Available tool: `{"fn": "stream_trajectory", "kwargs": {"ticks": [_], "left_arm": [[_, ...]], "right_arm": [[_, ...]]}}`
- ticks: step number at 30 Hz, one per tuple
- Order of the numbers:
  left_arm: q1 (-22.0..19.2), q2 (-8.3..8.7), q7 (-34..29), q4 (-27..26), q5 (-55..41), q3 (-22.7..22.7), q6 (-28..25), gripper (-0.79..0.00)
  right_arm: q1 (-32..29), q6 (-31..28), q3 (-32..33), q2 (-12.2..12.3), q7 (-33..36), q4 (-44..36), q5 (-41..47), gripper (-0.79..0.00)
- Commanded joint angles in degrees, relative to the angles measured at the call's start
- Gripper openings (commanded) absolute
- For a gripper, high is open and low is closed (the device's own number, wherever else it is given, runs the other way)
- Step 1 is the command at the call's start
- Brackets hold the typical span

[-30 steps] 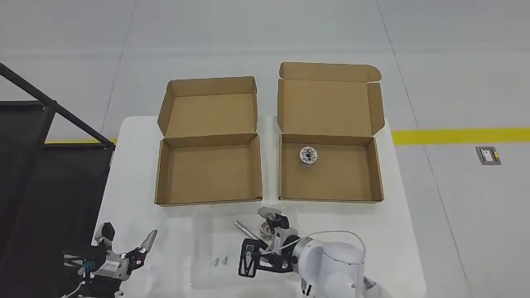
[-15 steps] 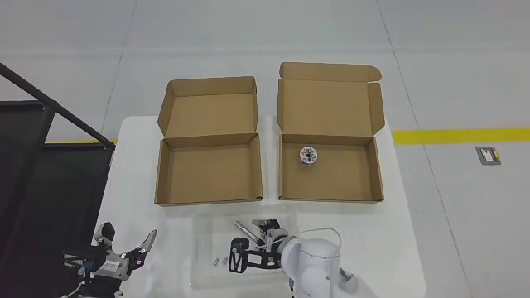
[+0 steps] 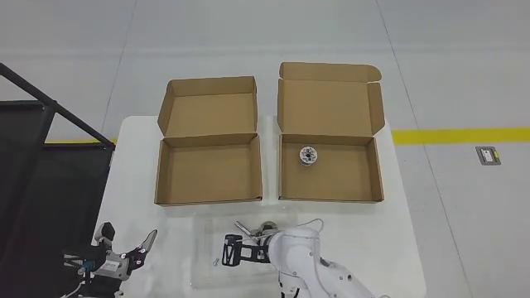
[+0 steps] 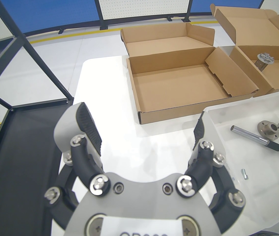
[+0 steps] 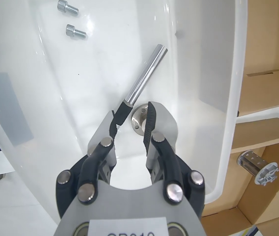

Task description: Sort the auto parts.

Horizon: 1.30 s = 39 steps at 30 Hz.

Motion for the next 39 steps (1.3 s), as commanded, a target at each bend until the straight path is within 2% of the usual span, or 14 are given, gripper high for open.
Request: {"fn": "stream_trajectory", "kwargs": {"ticks": [1,4,9,12,14,21,23,25,39], "left_arm": [[0.0,0.0,0.0,0.0,0.0,0.0,0.0,0.0],[0.0,0.0,0.0,0.0,0.0,0.0,0.0,0.0],[0.0,0.0,0.0,0.0,0.0,0.0,0.0,0.0],[0.0,0.0,0.0,0.0,0.0,0.0,0.0,0.0],[0.0,0.0,0.0,0.0,0.0,0.0,0.0,0.0],[0.0,0.0,0.0,0.0,0.0,0.0,0.0,0.0],[0.0,0.0,0.0,0.0,0.0,0.0,0.0,0.0],[0.0,0.0,0.0,0.0,0.0,0.0,0.0,0.0],[0.0,0.0,0.0,0.0,0.0,0.0,0.0,0.0]], "right_arm": [[0.6,0.1,-0.2,-0.3,0.8,0.9,1.4,-0.594],[1.6,0.1,-0.5,-0.7,2.3,2.8,3.8,-0.597],[3.3,0.2,-1.2,-1.4,4.6,5.7,7.1,-0.557],[4.2,1.4,-1.6,-1.8,6.1,7.2,8.1,-0.511],[4.9,2.6,-1.7,-2.1,6.8,8.0,8.4,-0.508],[4.3,5.4,-1.3,-1.8,4.4,5.7,5.0,-0.489],[3.9,6.6,-0.5,-1.6,4.9,5.1,4.0,-0.456],[3.8,7.2,0.3,-1.5,5.7,5.3,4.0,-0.456],[6.9,6.7,1.3,-2.0,3.6,11.6,5.6,-0.428]]}}
